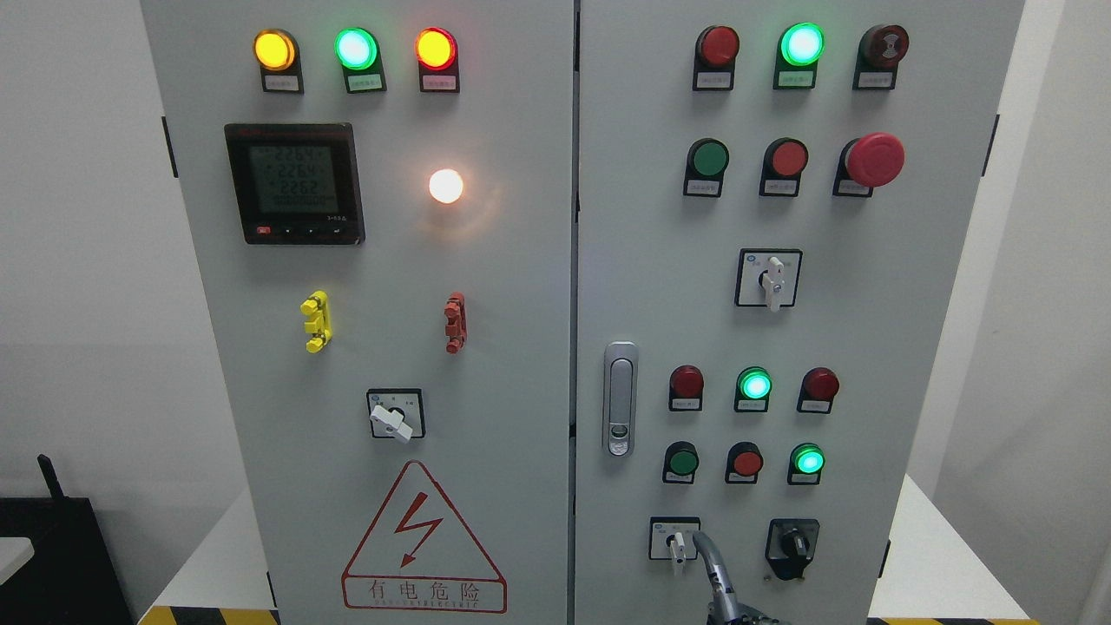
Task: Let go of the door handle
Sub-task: 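Raise the right hand toward the lower end of the silver latch handle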
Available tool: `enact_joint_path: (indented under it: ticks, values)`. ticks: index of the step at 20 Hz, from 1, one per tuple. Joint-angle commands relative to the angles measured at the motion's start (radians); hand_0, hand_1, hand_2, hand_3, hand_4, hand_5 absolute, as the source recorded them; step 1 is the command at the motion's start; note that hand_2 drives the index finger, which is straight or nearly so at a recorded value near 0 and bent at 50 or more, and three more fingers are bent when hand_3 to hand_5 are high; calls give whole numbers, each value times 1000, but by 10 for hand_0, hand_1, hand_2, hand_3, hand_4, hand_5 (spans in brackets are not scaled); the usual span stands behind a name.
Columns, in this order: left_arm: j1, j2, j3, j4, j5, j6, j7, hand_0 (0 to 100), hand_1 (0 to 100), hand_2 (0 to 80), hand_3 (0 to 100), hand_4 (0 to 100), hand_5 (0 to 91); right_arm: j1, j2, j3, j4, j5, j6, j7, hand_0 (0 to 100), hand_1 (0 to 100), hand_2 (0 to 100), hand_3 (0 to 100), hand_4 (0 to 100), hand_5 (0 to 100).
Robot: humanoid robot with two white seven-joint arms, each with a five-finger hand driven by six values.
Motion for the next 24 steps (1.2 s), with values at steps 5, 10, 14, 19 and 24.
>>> enact_joint_path:
  ticks: [5, 10, 14, 19, 24]
  values:
    - [-17, 0, 23, 23, -29, 0, -2, 120, 389, 0, 0, 0, 0, -97, 3, 20, 97, 139, 10, 24, 375, 414, 25, 1000, 1000, 973]
    - [-15, 0, 23, 23, -29, 0, 0, 120, 389, 0, 0, 0, 0, -183, 5, 18, 151, 160, 42, 49, 375, 408, 24, 1000, 1000, 973]
    - [-17, 0, 23, 23, -29, 0, 0, 120, 389, 0, 0, 0, 0, -214, 8, 20, 176, 163, 45, 50, 377, 403, 54, 1000, 1000, 972]
    - [-17, 0, 23, 23, -29, 0, -2, 120, 389, 0, 0, 0, 0, -246, 8, 37, 193, 163, 77, 85, 382, 393, 58, 1000, 1000, 972]
    - [-17, 0, 23, 25, -29, 0, -2, 120, 389, 0, 0, 0, 0, -253, 8, 55, 210, 165, 92, 89, 385, 380, 29, 1000, 1000, 972]
